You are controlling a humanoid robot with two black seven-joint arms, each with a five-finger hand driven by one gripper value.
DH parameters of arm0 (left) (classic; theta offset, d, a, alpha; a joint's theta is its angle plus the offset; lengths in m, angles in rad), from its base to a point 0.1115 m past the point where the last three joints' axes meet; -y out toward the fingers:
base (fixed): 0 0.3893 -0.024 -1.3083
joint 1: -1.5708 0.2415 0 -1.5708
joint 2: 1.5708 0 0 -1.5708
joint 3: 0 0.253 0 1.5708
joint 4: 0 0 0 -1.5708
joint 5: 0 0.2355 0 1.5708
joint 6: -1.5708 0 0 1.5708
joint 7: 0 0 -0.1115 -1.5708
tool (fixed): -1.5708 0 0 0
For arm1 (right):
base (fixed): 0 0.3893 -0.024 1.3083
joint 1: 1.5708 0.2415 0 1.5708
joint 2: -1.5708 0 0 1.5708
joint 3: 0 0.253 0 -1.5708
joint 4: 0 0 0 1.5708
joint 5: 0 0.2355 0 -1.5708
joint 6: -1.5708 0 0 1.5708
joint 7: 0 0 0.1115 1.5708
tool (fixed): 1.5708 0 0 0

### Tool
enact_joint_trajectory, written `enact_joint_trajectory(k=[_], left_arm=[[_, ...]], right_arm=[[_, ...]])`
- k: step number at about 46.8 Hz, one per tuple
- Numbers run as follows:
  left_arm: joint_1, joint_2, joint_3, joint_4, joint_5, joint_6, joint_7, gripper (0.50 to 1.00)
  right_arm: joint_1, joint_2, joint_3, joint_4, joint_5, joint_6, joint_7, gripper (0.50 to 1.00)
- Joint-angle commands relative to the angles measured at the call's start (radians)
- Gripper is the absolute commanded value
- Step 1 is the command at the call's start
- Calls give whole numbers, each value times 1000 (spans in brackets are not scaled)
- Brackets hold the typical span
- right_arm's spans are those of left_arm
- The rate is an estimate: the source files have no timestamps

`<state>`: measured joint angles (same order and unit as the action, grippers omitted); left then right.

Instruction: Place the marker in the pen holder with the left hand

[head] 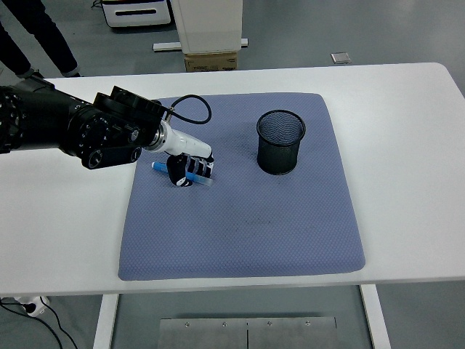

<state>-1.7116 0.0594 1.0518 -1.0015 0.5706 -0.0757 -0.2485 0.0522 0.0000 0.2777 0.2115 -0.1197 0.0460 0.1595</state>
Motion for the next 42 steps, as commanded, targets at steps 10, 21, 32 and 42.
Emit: enact_joint_trajectory(k=[10, 21, 32, 42], left_arm=[[0, 0, 0, 1, 0, -3, 0, 534], [0, 2, 2, 1, 15, -6, 0, 500], [-8, 8, 2, 3, 15, -9, 0, 500], [-8, 8, 2, 3, 14, -6, -5, 525]], right_arm=[[0, 0, 0, -1, 0, 0, 0, 1000], [0, 0, 0, 0, 0, 0, 0, 1000], [0, 0, 0, 0, 0, 0, 0, 1000], [0, 0, 0, 0, 0, 0, 0, 1000]])
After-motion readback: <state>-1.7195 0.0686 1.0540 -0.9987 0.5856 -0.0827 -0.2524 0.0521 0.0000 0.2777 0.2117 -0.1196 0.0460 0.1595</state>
